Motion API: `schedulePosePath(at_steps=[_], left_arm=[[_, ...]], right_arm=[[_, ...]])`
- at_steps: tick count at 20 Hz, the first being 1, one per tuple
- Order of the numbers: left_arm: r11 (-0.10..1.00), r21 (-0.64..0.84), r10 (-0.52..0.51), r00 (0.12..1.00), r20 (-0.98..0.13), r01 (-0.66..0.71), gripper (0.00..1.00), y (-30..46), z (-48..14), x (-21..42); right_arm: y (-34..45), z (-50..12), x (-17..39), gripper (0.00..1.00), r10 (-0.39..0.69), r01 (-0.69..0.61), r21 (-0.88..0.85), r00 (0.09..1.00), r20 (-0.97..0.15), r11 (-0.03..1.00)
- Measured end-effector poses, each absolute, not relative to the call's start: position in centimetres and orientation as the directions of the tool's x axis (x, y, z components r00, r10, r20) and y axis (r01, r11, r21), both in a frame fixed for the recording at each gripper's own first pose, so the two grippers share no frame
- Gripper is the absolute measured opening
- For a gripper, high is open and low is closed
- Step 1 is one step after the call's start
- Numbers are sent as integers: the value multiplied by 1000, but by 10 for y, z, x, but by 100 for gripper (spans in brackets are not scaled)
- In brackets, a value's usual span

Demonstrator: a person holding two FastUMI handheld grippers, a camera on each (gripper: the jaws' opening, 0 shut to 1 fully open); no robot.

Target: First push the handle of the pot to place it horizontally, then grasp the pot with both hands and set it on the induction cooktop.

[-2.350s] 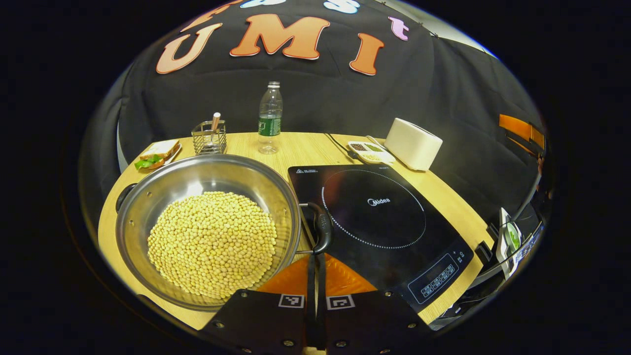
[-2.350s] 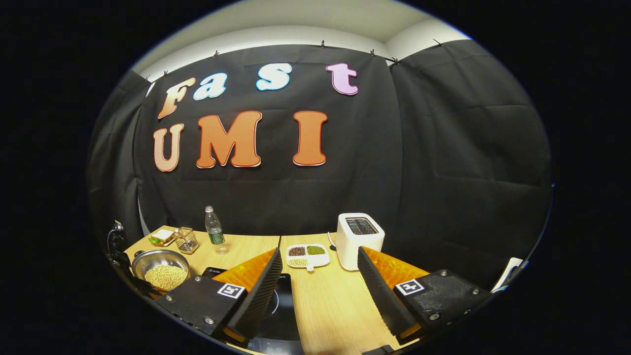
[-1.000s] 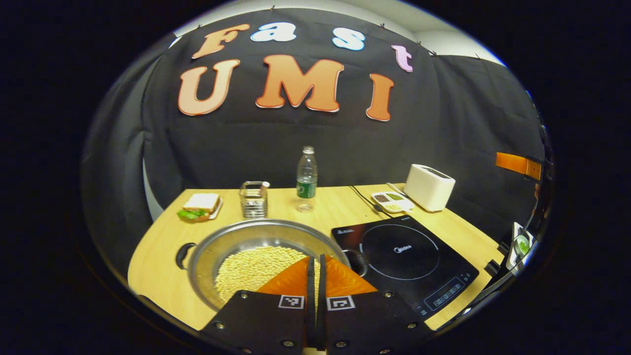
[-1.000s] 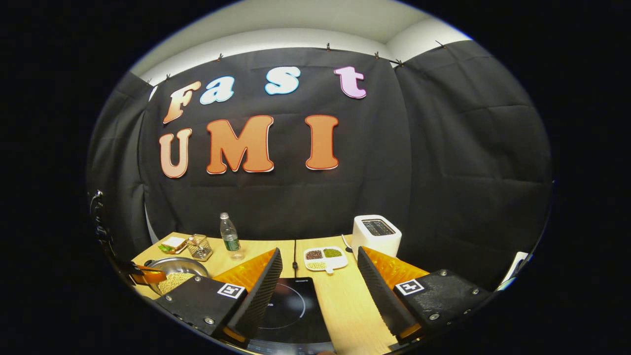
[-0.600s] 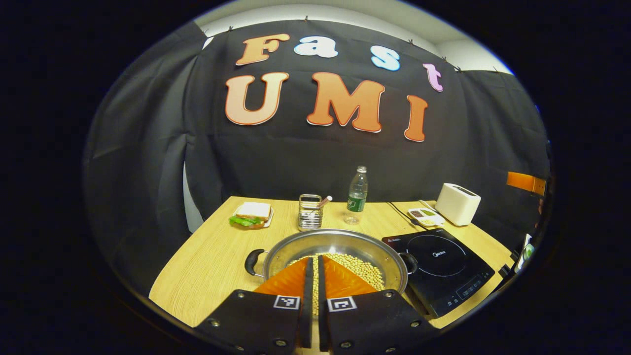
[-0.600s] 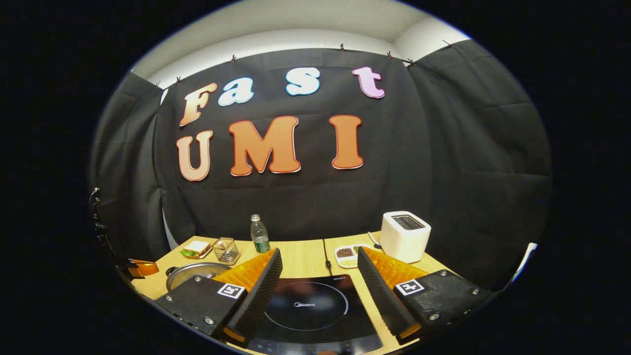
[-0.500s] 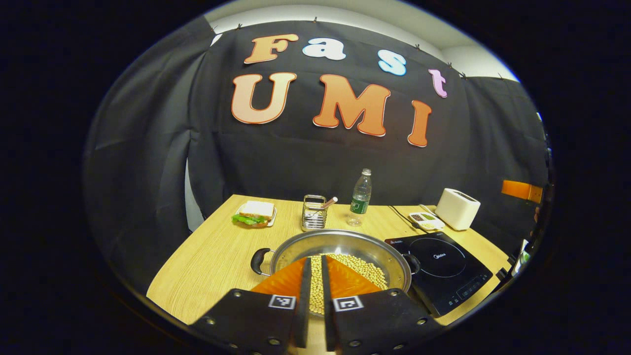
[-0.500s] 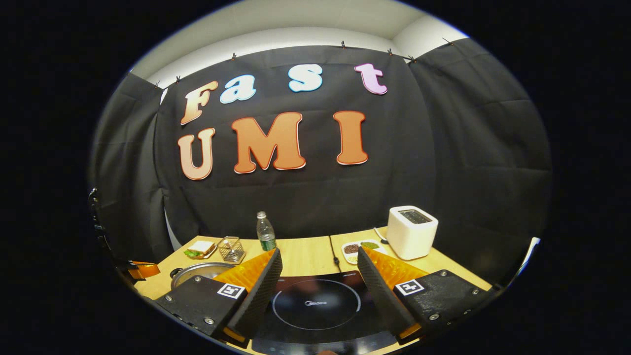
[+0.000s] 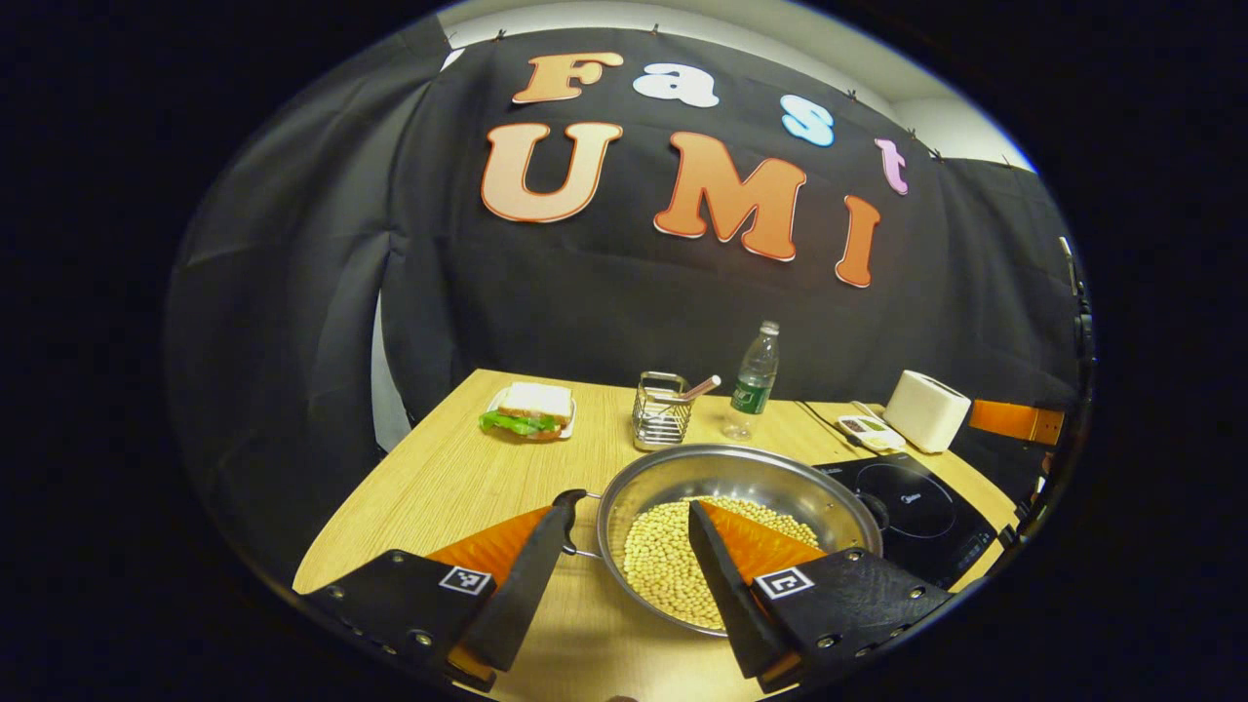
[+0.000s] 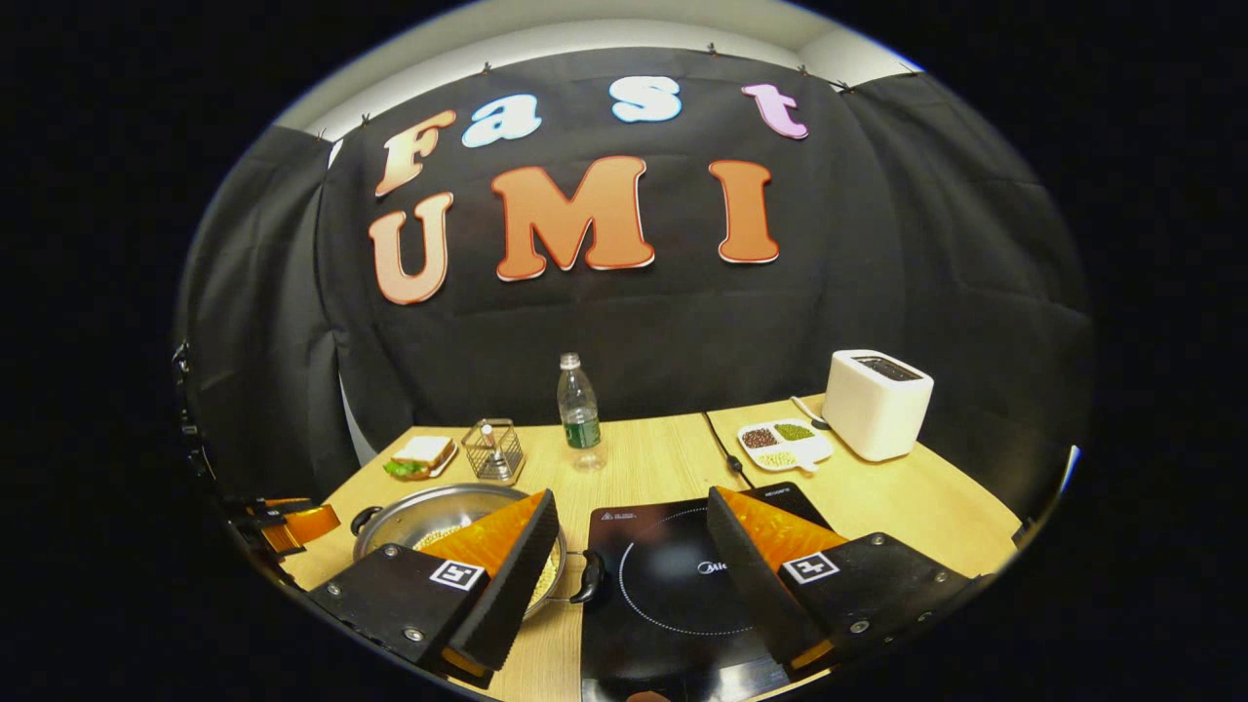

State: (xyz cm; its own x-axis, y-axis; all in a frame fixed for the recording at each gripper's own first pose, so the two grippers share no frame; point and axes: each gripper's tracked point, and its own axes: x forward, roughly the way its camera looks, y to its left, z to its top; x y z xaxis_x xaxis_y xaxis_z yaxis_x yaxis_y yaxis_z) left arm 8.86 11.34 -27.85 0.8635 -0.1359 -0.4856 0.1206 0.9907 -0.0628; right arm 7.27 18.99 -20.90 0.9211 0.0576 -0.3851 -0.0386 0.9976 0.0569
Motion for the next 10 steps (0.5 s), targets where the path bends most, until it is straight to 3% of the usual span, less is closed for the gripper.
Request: schedulePosePath(at_steps=[10], left_arm=[[990, -48, -134, 815, -563, 131, 82, 132, -337, 134]], right_arm=[[228, -317, 93, 96, 62, -59, 24, 811, -582, 998]])
